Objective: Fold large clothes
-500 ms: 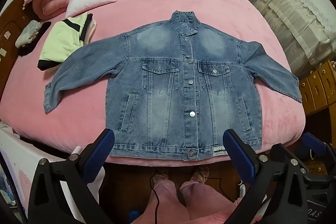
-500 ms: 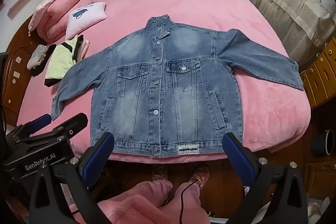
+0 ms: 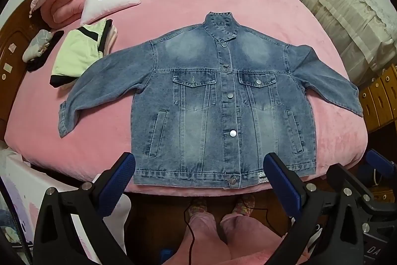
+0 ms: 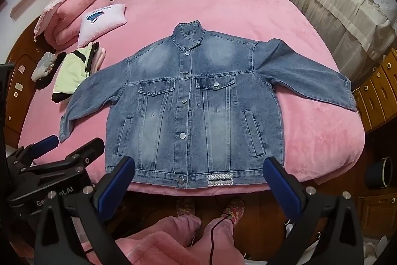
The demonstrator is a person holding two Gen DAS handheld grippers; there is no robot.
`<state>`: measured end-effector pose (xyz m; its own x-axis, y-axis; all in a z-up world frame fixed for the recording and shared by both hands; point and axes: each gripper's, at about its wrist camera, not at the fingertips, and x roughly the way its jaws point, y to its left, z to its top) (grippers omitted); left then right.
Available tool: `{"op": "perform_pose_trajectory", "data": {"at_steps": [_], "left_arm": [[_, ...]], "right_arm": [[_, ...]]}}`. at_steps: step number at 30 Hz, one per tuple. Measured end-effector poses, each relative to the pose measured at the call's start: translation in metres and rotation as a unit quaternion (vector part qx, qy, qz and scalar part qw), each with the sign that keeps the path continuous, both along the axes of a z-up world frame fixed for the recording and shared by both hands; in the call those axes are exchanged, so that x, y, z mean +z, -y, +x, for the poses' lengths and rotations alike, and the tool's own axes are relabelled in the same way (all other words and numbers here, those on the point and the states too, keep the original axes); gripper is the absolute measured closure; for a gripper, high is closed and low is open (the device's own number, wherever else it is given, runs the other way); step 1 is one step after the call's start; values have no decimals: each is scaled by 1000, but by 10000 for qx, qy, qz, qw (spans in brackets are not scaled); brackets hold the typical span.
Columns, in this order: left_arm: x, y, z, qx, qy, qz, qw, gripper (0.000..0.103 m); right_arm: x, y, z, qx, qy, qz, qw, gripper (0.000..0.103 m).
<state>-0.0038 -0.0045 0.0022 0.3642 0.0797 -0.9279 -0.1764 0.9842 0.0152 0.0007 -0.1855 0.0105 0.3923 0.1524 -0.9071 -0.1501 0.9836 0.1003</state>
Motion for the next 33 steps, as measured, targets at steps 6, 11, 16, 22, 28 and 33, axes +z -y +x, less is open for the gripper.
{"op": "perform_pose_trajectory", "data": {"at_steps": [6,11,16,22,28,33], "left_arm": [[-1,1,-2,38,33,-128,9999,1],[-1,0,-3,45,35,-163,9999,1],[-1,1,-6,56,38,-201,9998,1],[-1,2,-7,63,35,-205,9998,1],[-1,6,-10,117,21,-191,9997,1],[2,6,-10,162,68,-234,9996,1]], "right_arm": [[2,2,-1,19,7,39,10000,0],[2,3,-1,41,14,55,10000,0],[4,4,-2,51,29,58,10000,0],[5,4,-2,70,34,63,10000,0],[8,8,-5,145,92,101,9998,0],[11,13,-3,205,202,160,9995,0]]}}
